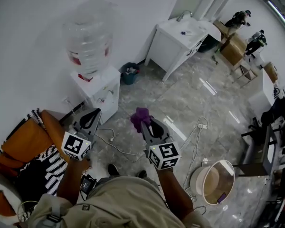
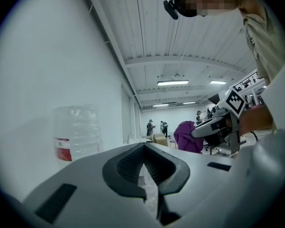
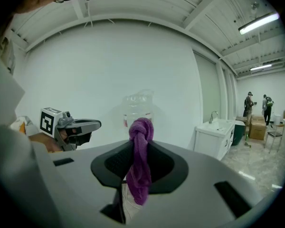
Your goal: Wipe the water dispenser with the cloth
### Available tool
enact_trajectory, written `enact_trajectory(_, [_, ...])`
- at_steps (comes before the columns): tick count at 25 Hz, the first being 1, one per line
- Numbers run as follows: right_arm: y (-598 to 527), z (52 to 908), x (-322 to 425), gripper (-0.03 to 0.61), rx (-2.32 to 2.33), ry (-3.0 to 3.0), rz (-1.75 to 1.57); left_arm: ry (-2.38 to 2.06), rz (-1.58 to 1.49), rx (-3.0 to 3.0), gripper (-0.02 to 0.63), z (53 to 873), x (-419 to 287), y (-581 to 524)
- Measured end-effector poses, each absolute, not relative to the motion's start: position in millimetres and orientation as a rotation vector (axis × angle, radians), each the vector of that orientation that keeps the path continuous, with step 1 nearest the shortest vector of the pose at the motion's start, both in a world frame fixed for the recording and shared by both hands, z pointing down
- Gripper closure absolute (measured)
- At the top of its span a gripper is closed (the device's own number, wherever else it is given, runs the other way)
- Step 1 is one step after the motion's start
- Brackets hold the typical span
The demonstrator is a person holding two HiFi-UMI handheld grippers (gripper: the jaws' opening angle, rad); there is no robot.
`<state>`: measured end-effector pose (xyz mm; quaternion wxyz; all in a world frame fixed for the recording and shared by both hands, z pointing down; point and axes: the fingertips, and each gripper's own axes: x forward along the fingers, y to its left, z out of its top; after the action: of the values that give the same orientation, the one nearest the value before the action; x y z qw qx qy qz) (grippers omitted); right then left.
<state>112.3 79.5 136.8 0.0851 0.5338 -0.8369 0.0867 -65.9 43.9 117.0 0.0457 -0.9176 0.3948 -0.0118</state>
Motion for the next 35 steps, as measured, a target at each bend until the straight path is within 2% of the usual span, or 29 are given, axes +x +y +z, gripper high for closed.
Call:
enact_trajectory(17, [-77.2,167.7,50.6,0.493,1.265,-2.649,0.318,1.741,-0.133,-2.585,0.598,140.0,-167.9,-10.7])
enact_trajectory(27, [-169.7,195.4,42.2,0.492,0.935,-2.737,0.338,2.067,-0.203,-2.398,0.598,164.7,-147.9,-56.0])
enact_trajectory(35, [-217.9,245.7,31.9,0.492,0.853,-2.708,0.298,2.213,-0.215,-2.318,0.598,202.7,-142.2,-74.1])
